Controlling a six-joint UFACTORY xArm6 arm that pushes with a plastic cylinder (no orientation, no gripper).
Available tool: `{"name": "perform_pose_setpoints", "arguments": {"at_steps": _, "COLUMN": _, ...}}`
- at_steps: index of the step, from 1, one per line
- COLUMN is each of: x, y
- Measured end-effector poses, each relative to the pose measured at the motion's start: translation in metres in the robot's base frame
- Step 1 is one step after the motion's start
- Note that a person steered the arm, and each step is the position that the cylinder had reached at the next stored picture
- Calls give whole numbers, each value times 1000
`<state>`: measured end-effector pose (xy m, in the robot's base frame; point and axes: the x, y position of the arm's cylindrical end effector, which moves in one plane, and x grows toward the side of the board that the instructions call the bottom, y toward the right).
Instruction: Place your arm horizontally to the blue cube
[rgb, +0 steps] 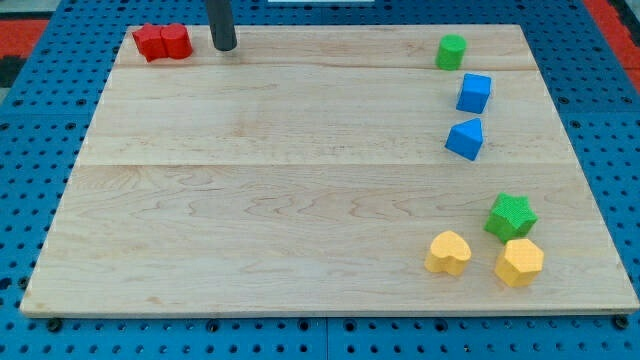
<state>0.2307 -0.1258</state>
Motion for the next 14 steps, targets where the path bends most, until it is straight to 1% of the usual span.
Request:
{"name": "perform_pose_setpoints", "arguments": {"at_steps": 1, "x": 3, "y": 28}}
{"name": "perform_pose_setpoints", "arguments": {"at_steps": 2, "x": 32, "y": 29}}
{"name": "perform_pose_setpoints", "arguments": {"at_steps": 3, "x": 37, "y": 28}}
{"name": "perform_pose_setpoints", "arguments": {"at_steps": 4, "x": 50, "y": 31}}
{"name": "perform_pose_setpoints", "arguments": {"at_steps": 5, "x": 70, "y": 51}}
{"name": "perform_pose_setpoints", "arguments": {"at_steps": 6, "x": 100, "y": 104}}
{"name": "perform_pose_setpoints", "arguments": {"at_steps": 7, "x": 110, "y": 117}}
{"name": "perform_pose_setpoints", "arguments": {"at_steps": 11, "x": 105, "y": 116}}
{"name": "perform_pose_setpoints", "arguments": {"at_steps": 14, "x": 105, "y": 82}}
